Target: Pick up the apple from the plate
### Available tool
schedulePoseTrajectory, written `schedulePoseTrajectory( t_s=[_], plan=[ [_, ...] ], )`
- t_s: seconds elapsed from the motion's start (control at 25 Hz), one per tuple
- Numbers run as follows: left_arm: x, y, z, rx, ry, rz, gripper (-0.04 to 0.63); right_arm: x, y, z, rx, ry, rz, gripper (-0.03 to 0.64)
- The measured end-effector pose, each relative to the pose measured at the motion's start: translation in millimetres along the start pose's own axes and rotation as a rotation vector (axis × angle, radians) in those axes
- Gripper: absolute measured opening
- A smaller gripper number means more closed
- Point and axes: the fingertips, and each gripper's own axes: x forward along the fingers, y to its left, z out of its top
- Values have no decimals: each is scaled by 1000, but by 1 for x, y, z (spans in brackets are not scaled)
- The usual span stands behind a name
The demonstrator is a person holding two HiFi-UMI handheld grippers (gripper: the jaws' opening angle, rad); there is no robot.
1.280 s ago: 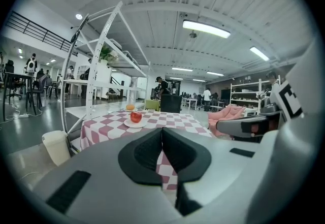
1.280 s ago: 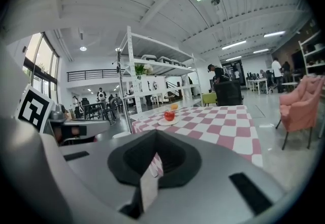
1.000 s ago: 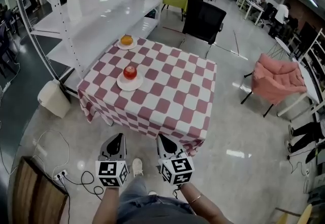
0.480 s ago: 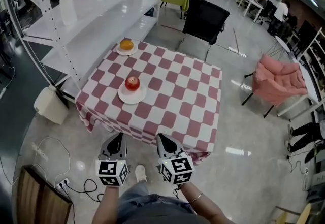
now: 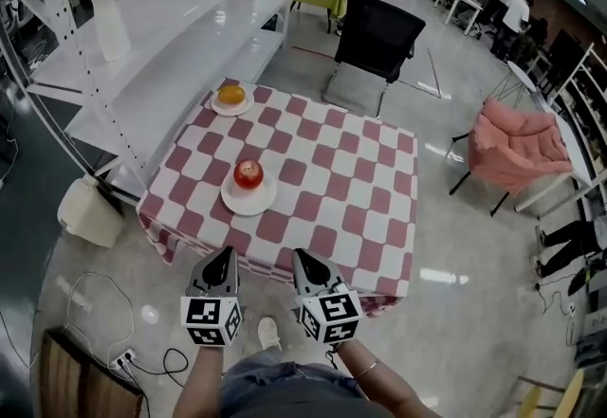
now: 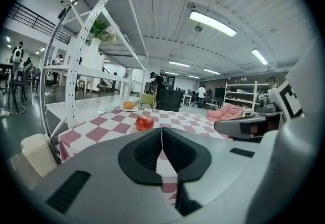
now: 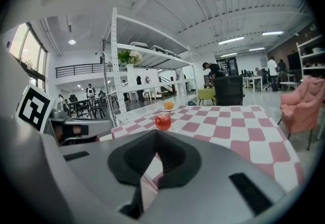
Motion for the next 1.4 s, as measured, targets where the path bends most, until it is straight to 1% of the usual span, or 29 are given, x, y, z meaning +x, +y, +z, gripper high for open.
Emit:
schedulePoseTrajectory(
  t_s=[0.48,0.8,0.88,1.08,1.4],
  plan=[
    [42,21,11,22,10,-48,18,35,-9,12,-7,3,-48,11],
    [62,25,14,53,30,-56,25,45,-17,18,-17,5,-63,11],
    [69,27,14,59,38,-54,38,49,-20,19,-20,7,-62,11],
    [88,35,17,77,59,-50,98,65,-26,25,-25,6,-53,10],
    [123,47,15,79,99,-7,195,88,-48,31,-17,16,-52,11]
  ],
)
